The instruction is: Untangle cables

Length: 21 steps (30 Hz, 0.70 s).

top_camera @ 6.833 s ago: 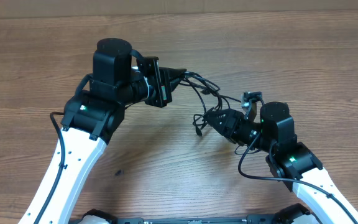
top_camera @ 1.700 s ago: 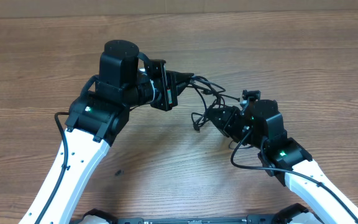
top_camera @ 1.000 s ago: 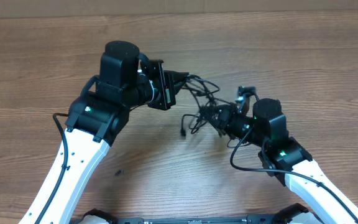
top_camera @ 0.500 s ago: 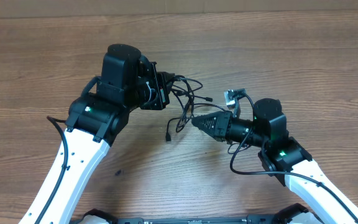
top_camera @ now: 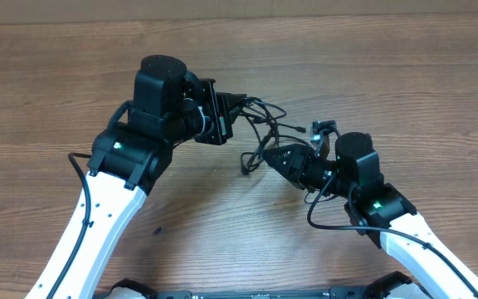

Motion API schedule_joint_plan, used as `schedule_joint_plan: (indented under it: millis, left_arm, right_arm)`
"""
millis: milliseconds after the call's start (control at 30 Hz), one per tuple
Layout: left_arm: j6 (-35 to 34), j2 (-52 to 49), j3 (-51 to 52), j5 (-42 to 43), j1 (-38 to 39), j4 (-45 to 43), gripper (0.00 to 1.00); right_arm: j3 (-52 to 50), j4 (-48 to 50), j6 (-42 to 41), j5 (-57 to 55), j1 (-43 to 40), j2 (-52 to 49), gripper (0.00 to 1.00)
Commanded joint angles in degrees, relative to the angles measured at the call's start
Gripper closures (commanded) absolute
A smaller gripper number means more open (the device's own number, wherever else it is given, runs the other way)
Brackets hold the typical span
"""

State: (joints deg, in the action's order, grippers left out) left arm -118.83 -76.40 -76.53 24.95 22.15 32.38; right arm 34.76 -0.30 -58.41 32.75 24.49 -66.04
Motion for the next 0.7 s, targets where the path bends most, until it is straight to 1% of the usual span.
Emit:
schedule_joint_plan:
  millis: [0,167,300,433,467,533,667]
  left_arm:
    - [-0.59,0.76,-1.25,5.03,0.35,-1.07,0.96]
    - [-0.55,0.76,-1.25,8.41,0.37,-1.31,0.96]
    - [-0.44,0.76,-1.25,11.76,0.39,-1.25,0.96]
    - [0.42,0.76,-1.25,13.20,0.37,-0.87,0.96]
    - [0.52,0.76,-1.25,13.62,0.39,-0.90,0.96]
    - [0.52,0.76,-1.25,13.97,0.37,-0.90,0.96]
    - [0.52,0.76,-1.25,14.03,0.37,-0.92,0.96]
  right_arm:
    - [0.46,0.11,0.33,-1.22,0.31,-1.18,0.64]
    - [0.46,0.13,0.35,-2.05,0.31,-2.03,0.66]
    - [0.46,0.17,0.11,-4.55,0.31,-2.03,0.67]
    - [0.46,0.22,-0.28,-7.30,0.31,-2.03,0.68]
    - [0.46,0.22,-0.28,-7.98,0.31,-2.05,0.71]
    - [0.46,0.15,-0.28,-9.05,0.31,-2.03,0.72]
    - [0.46,0.17,-0.26,-9.64,0.31,-2.05,0.86]
